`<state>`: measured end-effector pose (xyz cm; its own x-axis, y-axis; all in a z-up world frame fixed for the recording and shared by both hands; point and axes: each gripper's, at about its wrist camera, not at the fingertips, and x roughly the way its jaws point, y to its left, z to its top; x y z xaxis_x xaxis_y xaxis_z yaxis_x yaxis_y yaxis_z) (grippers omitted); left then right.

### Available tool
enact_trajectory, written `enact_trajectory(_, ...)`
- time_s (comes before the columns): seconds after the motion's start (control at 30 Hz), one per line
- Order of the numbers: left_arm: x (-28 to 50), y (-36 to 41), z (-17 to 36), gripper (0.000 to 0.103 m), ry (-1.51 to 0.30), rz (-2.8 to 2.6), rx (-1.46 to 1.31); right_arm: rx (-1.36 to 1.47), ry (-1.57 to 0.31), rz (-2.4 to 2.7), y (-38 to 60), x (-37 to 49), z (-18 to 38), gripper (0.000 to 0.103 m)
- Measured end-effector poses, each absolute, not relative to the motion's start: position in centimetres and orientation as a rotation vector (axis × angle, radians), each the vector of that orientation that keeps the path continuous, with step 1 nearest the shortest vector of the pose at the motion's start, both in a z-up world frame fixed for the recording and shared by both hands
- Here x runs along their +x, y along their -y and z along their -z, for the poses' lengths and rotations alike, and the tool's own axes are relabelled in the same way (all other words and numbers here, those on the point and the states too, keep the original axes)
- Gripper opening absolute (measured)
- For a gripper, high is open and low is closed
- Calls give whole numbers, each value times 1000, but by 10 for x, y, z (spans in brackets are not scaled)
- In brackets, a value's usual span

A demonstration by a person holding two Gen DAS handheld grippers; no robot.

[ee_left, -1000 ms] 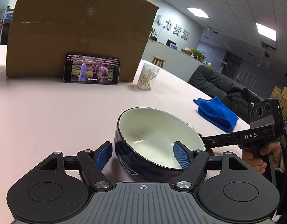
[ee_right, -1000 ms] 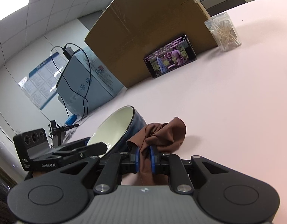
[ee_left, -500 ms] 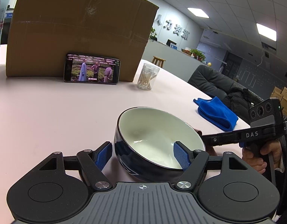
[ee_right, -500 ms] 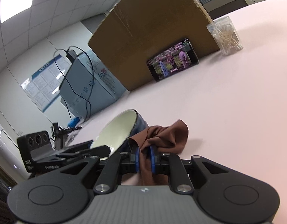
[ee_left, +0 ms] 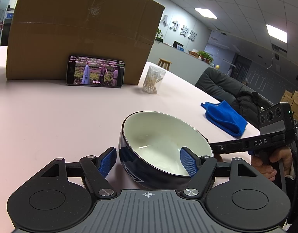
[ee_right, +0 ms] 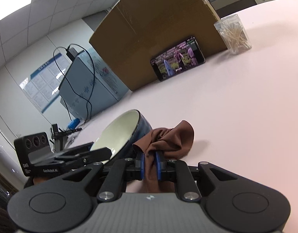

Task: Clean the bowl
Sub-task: 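Rub the brown cloth along the bowl's outer wall with the right gripper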

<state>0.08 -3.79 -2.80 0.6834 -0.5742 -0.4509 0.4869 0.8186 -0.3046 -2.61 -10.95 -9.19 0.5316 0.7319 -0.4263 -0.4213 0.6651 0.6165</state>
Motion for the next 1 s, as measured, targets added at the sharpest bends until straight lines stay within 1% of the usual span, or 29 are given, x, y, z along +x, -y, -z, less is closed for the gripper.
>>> enact_trajectory(0.27,2,37,28,73,-560,598,-164,530,-653,-744,118,-30,87,15)
enact_trajectory(0.67,2,38,29,73,-560,598,-164,476,-717,-726,110,-27,91,15)
enact_trajectory(0.87,2,39,29,73,-560,598,-163,533,-648,-755,118,-31,87,15)
enact_trajectory(1.0,2,40,29,74,-559,597,-162,542,-648,-757,119,-30,87,15)
